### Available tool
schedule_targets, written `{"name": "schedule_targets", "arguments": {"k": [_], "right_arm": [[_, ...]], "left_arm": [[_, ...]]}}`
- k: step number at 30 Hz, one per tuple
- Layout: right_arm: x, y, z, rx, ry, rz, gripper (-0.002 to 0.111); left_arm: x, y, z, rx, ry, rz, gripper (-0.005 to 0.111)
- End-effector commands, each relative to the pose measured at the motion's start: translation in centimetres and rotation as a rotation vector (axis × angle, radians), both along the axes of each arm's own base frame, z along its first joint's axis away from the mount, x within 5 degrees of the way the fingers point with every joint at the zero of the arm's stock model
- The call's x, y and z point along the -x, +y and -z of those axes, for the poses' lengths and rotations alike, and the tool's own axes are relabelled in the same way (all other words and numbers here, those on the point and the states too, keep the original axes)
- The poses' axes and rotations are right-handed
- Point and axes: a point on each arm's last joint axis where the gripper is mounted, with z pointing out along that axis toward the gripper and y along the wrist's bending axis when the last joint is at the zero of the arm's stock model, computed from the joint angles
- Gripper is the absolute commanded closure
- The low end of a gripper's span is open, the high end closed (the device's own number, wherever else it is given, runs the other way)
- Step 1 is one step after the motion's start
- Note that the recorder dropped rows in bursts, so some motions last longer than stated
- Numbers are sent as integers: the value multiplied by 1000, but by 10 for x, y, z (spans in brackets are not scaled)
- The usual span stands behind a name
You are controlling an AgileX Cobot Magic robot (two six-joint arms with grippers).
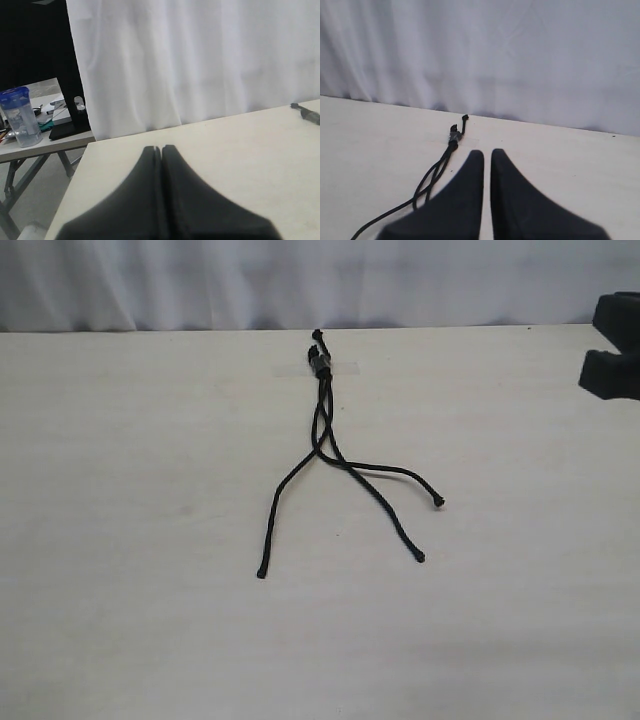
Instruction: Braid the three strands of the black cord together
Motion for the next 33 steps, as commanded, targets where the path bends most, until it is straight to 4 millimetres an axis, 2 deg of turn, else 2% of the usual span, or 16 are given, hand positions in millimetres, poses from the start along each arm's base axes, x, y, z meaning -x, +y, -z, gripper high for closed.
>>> {"name": "schedule_targets", "arguments": {"k": [1,3,7,13,17,19,30,33], "right_arm": [[24,-6,7,-77,-22,13,104],[38,-9,14,-97,-46,16,104],[62,-15,43,-131,-45,25,104],[84,-21,84,-151,-33,32,104],[94,-25,108,-204,-114,50,104],[97,-26,108,-218,-182,51,104],[103,-27,110,-214,-171,44,104],[104,-32,108,-209,-203,113,104]], "left_arm": [[0,0,0,8,-10,0,107],[0,0,0,5,-11,-1,107],[0,0,0,4,-13,-1,107],[0,0,0,2,-12,-1,107],[0,0,0,2,-12,-1,107],[0,0,0,2,-12,-1,107],[0,0,0,2,-12,-1,107],[0,0,0,2,-12,-1,107]]}}
